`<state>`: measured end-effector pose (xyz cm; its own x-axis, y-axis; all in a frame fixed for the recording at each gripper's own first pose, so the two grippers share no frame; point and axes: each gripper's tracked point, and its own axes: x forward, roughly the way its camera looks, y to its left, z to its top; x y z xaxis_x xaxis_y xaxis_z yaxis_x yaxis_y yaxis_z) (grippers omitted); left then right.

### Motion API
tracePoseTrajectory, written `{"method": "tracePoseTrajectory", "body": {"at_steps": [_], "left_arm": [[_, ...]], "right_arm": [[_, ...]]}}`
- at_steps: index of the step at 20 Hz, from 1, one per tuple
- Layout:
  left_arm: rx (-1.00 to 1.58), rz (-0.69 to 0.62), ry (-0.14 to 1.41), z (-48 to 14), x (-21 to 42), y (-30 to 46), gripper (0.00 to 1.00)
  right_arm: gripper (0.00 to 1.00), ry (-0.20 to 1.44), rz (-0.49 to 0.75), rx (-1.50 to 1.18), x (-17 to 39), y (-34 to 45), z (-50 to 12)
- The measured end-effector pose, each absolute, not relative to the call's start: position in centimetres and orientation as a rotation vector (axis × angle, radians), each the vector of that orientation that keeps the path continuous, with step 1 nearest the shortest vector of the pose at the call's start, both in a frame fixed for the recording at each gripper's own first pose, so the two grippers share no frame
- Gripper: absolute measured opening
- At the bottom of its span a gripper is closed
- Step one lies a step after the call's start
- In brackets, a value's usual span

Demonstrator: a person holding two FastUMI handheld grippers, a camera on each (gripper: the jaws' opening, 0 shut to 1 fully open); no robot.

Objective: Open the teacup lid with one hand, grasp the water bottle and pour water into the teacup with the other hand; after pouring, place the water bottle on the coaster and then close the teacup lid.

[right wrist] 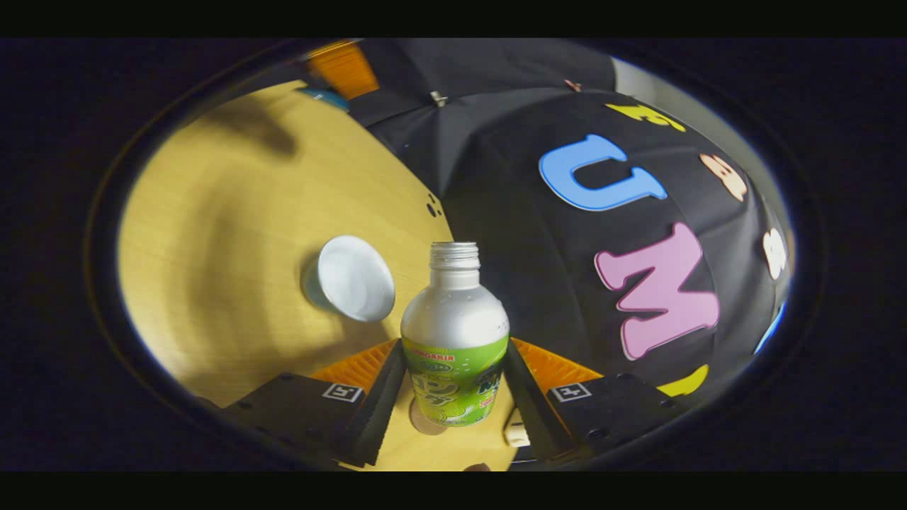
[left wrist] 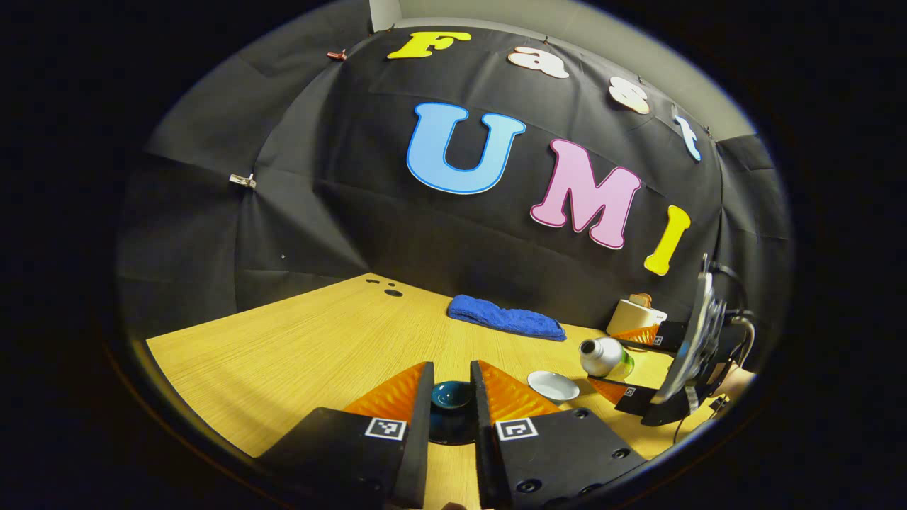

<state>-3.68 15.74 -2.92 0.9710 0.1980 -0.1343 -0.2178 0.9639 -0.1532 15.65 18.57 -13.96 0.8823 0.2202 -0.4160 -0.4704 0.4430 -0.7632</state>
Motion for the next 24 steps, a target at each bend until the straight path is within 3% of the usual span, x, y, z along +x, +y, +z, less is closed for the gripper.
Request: {"method": "tracePoseTrajectory", "body": {"at_steps": [3, 11, 24], "left_arm": [[-0.171, 0.210, 0.123, -3.1, -3.6, 15.7, 0.32], [-0.175, 0.207, 0.128, -3.3, -3.6, 15.7, 0.31], [-0.178, 0.204, 0.137, -3.6, -3.5, 15.7, 0.31]], "right_arm": [[0.81, 0.316, 0.412, -0.789, 15.9, 18.2, -12.4], [0.80, 0.206, 0.311, -0.262, 19.1, 13.8, -6.4], [0.81, 0.337, 0.163, 0.081, 21.5, 3.6, -13.7]]}}
